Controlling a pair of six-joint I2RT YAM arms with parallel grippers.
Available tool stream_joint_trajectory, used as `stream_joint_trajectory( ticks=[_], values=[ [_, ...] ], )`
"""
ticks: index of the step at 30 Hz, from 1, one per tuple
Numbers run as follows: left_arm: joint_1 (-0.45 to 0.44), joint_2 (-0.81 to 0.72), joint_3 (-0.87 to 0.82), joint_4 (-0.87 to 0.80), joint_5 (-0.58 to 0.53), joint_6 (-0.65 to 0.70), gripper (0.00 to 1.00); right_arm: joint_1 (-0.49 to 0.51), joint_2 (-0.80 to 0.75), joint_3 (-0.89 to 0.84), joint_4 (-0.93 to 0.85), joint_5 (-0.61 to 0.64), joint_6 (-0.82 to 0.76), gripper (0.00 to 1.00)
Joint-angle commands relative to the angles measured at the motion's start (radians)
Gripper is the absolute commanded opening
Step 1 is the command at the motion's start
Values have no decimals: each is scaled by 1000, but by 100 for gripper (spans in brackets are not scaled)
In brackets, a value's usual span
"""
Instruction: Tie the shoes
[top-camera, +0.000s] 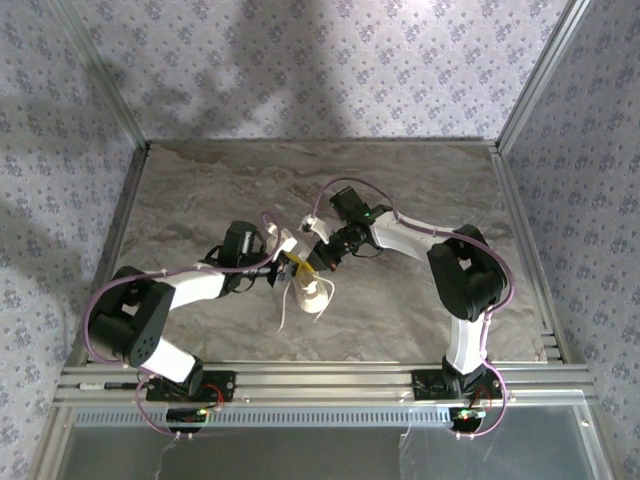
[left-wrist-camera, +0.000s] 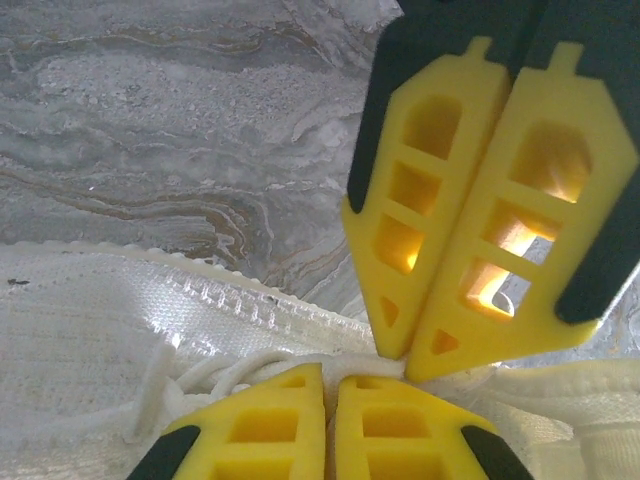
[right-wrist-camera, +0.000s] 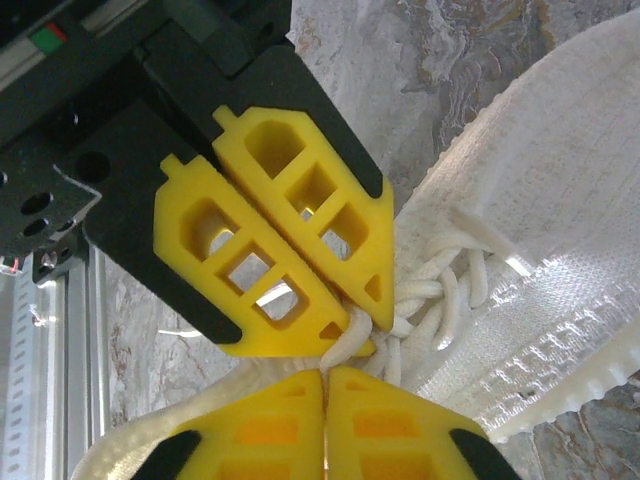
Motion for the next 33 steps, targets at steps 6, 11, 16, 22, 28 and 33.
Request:
stream_joint_trajectory(
  ticks=[6,11,16,22,28,33],
  values=[
    [-49,-30,-42,58,-91,71,1,-104,-70,-38,78,-122,145,25],
    [-72,-60,-64,72,-145,100,1,-137,-20,9,28,-92,184,25],
    [-93,-83,-88,98,-184,122,1,-105,57,29,79,-185,260,28],
    [-98,-85,-134,201,-197,119,0,-93,128,49,60,-301,262,29],
    [-99,-80,-146,240,-211,134,0,-96,153,56,46,-352,274,26],
    [-99,-56,-142,278,-203,129,0,-96,172,63,7,-395,257,25]
  ],
)
